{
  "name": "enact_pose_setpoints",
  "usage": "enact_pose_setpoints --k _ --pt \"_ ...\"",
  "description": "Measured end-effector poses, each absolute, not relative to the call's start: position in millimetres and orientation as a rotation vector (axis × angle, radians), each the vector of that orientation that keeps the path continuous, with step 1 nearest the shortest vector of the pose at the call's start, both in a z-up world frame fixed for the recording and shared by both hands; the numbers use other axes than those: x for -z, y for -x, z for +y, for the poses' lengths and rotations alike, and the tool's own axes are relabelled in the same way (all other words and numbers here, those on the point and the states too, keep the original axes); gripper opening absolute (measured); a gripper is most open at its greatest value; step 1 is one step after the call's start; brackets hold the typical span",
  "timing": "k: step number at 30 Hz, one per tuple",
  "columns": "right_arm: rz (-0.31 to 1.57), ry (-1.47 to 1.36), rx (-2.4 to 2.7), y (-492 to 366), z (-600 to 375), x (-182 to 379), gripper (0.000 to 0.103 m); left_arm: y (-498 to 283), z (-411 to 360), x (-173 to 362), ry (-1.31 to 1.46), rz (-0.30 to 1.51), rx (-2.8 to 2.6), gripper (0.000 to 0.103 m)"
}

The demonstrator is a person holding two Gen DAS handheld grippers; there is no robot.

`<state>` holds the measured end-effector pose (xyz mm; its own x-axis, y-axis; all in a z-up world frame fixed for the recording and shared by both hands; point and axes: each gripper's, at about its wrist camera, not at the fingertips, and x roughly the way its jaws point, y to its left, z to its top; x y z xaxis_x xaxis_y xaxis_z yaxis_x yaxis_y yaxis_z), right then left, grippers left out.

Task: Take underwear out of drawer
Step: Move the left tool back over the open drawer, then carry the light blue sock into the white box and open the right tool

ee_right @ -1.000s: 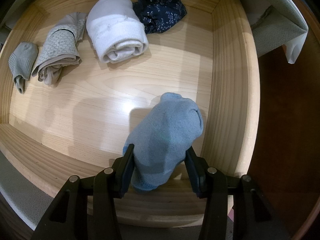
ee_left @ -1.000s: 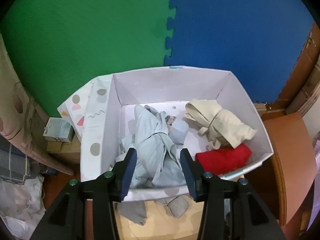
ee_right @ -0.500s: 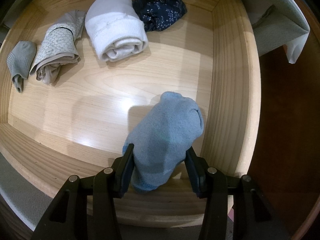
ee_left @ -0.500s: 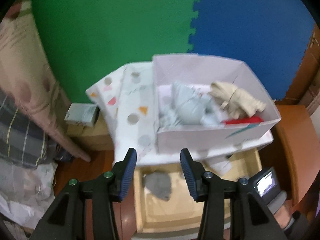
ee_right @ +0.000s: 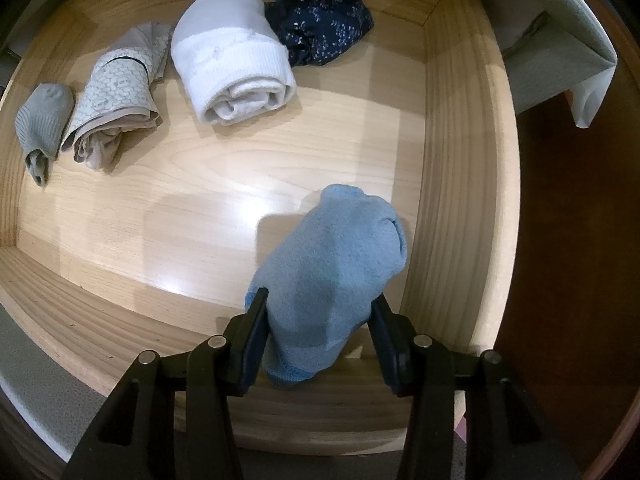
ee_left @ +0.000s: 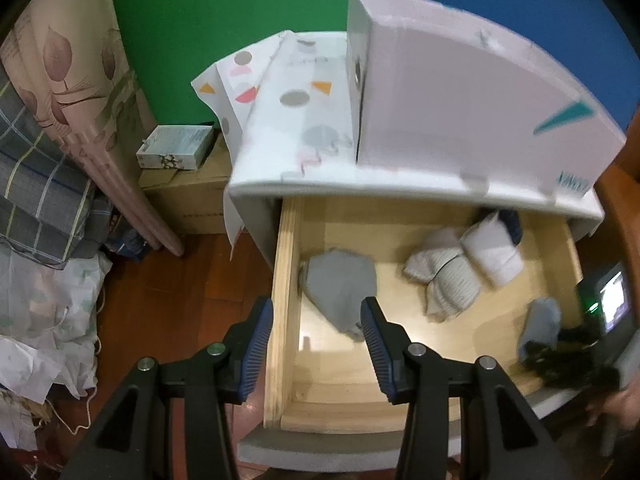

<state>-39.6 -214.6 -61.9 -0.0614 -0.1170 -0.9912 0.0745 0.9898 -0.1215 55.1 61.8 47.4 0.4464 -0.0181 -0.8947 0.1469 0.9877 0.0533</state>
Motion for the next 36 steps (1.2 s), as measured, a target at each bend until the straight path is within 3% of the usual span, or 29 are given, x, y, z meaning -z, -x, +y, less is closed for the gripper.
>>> enact_pose_setpoints --k 6,16,36 --pt "1.607 0.029 0.152 44 -215 58 0.041 -45 51 -14 -0.221 1.084 0.110 0.046" --pt "1.530 -0.008 0.167 41 -217 37 0.037 -47 59 2 -0.142 1.119 0.112 0.046" --pt "1.303 -0.021 0.076 54 -205 -113 0.037 -43 64 1 -0.114 1.088 0.086 0.046"
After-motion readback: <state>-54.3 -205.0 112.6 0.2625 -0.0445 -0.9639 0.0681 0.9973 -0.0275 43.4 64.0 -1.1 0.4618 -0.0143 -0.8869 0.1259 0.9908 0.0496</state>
